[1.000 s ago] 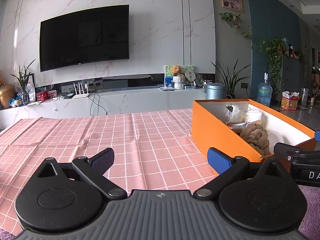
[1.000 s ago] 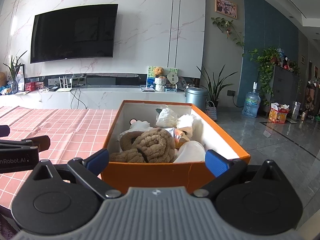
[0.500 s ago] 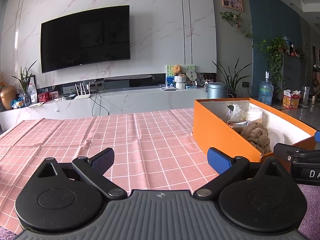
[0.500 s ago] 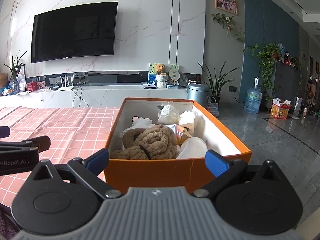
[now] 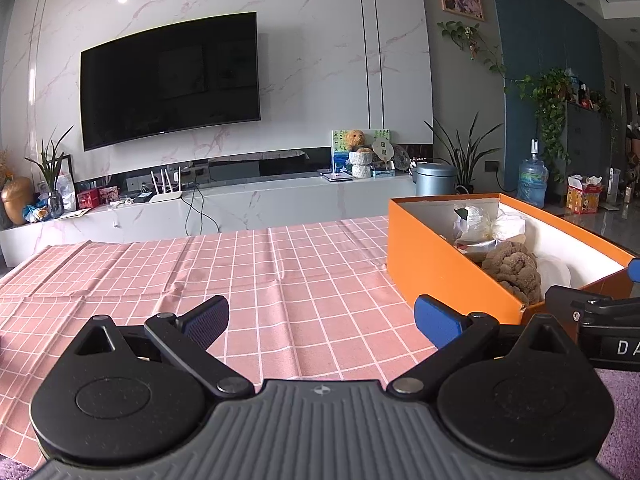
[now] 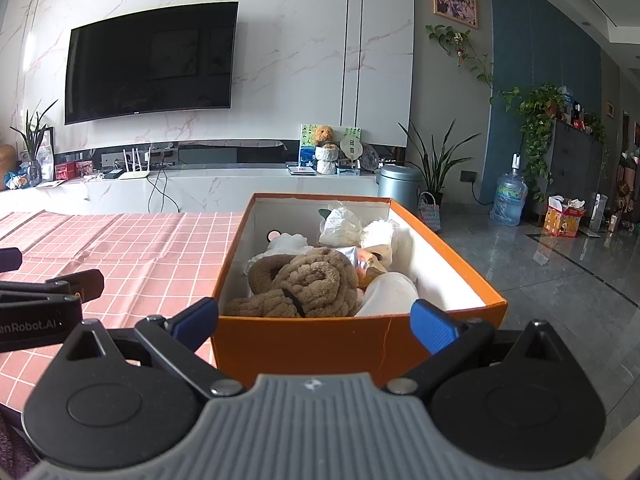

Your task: Organize soft objects

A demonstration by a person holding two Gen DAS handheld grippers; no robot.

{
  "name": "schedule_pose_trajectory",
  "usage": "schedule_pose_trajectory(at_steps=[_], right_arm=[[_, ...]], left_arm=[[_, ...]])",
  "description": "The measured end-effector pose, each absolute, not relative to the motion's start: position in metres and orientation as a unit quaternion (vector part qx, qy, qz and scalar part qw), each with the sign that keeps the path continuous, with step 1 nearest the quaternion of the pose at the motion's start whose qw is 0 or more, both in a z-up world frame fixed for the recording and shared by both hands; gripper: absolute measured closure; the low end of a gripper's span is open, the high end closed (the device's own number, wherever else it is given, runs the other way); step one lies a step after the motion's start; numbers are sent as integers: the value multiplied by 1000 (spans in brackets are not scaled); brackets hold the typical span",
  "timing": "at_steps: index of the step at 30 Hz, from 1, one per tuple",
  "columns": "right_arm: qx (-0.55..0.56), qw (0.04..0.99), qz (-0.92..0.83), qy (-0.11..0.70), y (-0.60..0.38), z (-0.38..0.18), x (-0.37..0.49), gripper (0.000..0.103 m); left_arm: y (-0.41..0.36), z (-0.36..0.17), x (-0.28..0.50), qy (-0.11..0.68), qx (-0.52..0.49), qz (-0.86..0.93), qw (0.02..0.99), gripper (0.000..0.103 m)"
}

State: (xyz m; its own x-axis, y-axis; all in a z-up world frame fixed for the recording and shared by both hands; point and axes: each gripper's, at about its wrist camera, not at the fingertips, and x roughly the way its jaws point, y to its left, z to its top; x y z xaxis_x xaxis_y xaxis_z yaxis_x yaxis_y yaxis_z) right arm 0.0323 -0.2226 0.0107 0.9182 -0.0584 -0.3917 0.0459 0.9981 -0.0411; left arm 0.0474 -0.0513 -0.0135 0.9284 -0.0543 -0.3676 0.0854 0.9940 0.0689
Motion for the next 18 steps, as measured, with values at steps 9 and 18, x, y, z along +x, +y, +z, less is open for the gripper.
schedule_pose_trajectory(at_steps=[9, 18], right_arm=[[-15, 979, -26, 203, -222, 10, 33, 3], [-14, 979, -26, 202, -222, 10, 33, 3]], left_arm=[[-52, -13, 47, 186, 43, -36, 981, 0], [-53, -13, 46, 184, 44, -33, 981, 0]])
